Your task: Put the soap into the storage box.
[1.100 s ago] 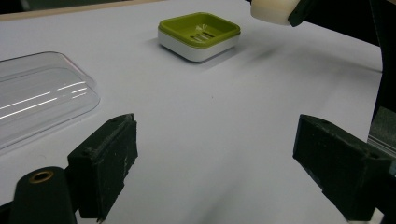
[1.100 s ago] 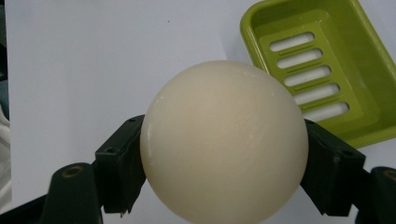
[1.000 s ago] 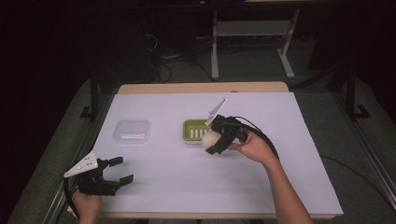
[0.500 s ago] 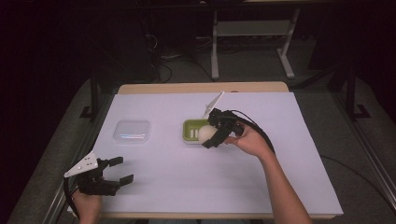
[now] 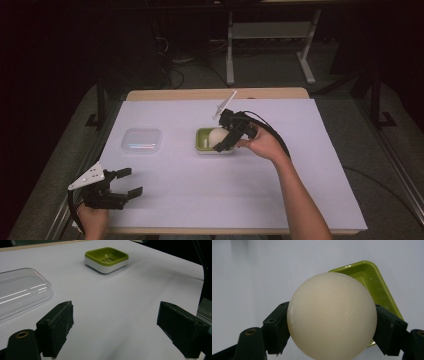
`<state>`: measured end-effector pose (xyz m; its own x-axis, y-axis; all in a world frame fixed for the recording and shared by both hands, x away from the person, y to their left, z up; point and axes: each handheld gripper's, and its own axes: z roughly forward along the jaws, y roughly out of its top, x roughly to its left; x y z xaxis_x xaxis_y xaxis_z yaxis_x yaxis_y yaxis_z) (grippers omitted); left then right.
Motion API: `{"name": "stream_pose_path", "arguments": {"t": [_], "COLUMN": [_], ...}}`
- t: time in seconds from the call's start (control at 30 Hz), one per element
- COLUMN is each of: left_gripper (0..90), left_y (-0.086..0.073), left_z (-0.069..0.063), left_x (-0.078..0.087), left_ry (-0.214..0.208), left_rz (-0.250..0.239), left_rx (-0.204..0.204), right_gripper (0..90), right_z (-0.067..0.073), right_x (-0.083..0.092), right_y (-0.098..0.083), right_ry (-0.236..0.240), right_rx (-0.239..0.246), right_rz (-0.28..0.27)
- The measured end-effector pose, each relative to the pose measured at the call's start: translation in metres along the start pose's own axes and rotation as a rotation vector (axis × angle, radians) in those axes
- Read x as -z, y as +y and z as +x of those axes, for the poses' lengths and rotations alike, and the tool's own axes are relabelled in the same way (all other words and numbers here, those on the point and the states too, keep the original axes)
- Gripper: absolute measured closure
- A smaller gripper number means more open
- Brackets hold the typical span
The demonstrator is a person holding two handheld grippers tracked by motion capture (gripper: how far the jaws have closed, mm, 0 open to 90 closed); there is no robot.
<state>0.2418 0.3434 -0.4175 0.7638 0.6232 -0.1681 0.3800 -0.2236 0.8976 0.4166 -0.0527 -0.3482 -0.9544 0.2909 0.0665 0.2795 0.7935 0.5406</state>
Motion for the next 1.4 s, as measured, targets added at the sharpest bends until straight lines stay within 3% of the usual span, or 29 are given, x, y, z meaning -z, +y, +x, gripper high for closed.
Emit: {"name": "stream_pose_path", "arguments": {"t": [0.37,1.4], "left_gripper": [13.1,13.1], "left_y": [0.000,0.000], "left_z": [0.000,0.000], "left_x": [0.001,0.000], "left_ry": [0.001,-0.001], "left_rz": [0.003,-0.004], "left_rx": [-0.004,0.004], "right_gripper": [23.8,23.7], "right_z": [-0.008,-0.031], "right_x": [-0.001,-0.035], "right_y": [0.016,0.015], "right_ry": [-0.012,-0.036], "right_rx": [0.012,-0.062], "right_rz": [-0.008,0.032]}}
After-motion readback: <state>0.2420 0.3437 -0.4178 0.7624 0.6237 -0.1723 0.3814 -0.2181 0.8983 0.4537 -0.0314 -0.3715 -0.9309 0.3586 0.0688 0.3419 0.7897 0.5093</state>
